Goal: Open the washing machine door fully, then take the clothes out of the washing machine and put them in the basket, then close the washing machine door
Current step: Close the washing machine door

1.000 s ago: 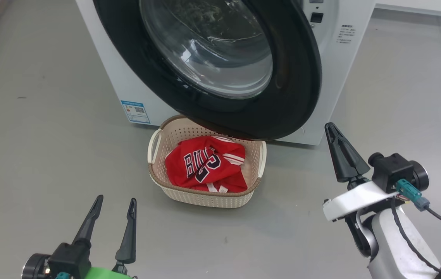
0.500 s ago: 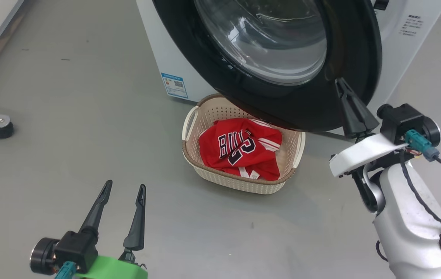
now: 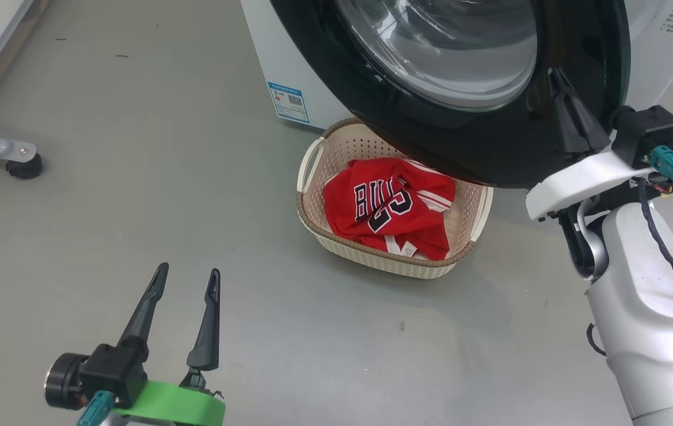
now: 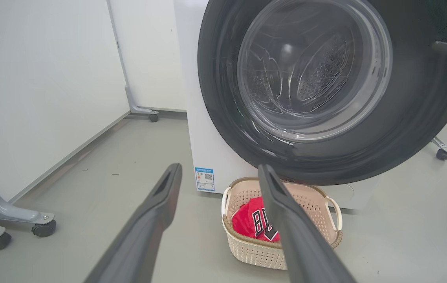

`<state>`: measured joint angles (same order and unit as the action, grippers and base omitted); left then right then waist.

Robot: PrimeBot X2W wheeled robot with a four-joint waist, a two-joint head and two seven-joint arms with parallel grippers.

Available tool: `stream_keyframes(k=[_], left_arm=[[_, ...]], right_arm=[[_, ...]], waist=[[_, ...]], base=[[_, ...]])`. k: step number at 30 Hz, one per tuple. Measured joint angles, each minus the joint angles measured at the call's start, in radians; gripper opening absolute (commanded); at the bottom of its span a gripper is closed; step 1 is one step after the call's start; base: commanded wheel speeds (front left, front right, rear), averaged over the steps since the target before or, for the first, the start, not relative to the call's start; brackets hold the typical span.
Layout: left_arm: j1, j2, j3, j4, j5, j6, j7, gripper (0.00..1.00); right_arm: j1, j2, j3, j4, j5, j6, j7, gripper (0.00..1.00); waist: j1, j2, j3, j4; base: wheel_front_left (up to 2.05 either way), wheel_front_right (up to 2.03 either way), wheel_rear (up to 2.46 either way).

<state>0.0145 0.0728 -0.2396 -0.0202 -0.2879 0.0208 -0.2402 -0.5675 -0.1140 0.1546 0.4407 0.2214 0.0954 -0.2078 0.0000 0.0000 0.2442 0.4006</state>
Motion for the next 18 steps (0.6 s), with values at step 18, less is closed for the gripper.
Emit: stream_keyframes(k=[18], left_arm=[[-0.035,-0.008,0.000,0.007,0.000,-0.001,-0.008,1.00]], right_arm=[[-0.138,-0.028,-0.007,0.077,-0.002,0.005,-0.009,0.00]], waist=[[0.0000,0.0000,0.047,-0.017]], base=[[0.00,0.00,0.00]])
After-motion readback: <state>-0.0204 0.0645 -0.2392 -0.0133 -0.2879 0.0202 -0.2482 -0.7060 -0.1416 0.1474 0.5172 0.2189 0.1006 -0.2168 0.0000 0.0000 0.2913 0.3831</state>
